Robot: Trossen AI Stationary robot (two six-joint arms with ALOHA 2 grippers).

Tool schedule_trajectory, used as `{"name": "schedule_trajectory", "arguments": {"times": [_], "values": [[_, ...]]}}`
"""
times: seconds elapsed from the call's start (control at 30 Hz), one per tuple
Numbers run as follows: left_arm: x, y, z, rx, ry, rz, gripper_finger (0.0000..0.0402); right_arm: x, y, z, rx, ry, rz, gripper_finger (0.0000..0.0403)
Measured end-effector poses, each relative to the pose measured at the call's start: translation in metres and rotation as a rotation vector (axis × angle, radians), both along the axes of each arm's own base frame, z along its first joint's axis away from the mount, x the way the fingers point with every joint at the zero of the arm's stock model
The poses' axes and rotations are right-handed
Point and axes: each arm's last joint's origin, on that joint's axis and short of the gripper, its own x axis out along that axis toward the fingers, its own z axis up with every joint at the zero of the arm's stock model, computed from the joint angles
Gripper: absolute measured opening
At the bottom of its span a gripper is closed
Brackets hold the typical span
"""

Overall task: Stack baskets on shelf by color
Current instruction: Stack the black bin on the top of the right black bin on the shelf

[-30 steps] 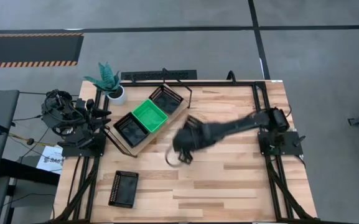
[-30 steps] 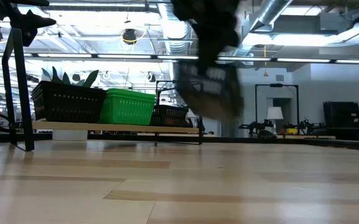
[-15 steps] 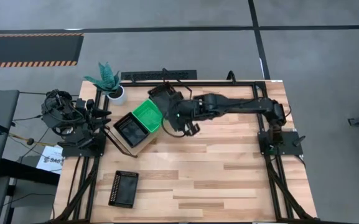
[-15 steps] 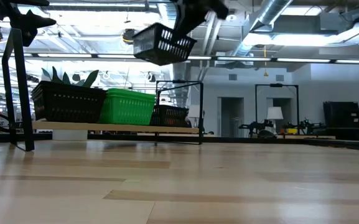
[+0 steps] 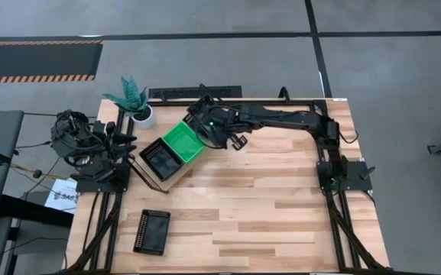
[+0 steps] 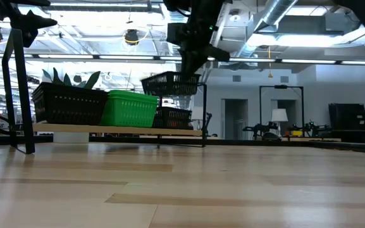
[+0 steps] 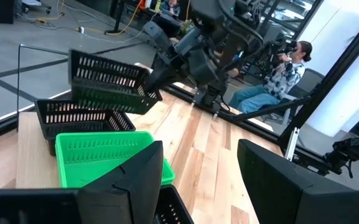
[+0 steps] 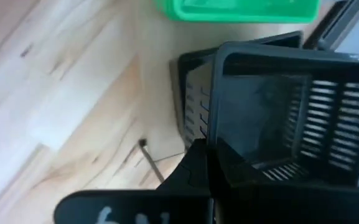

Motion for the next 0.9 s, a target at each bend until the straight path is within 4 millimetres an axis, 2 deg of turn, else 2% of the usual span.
{"name": "schedule_trajectory", "arguments": {"times": [0.33,0.47,0.73,0.9], "values": [[0.000,0.000,0.000,0.003,-0.003,0.014,0.0198,0.002,-0.019,0.004,0.027,-0.061,0.059,0.0003],[0.000,0.000,0.000,0.005,-0.003,0.014,0.0198,0.008,-0.028,-0.010,0.039,-0.048,0.057,0.0003],[0.000,0.000,0.000,0.005,-0.003,0.015,0.0198,0.009,-0.044,-0.022,0.055,-0.024,0.053,0.0003],[0.000,0.000,0.000,0.005,-0.003,0.015,0.0198,0.011,-0.044,-0.023,0.048,-0.028,0.066,0.0003]]}}
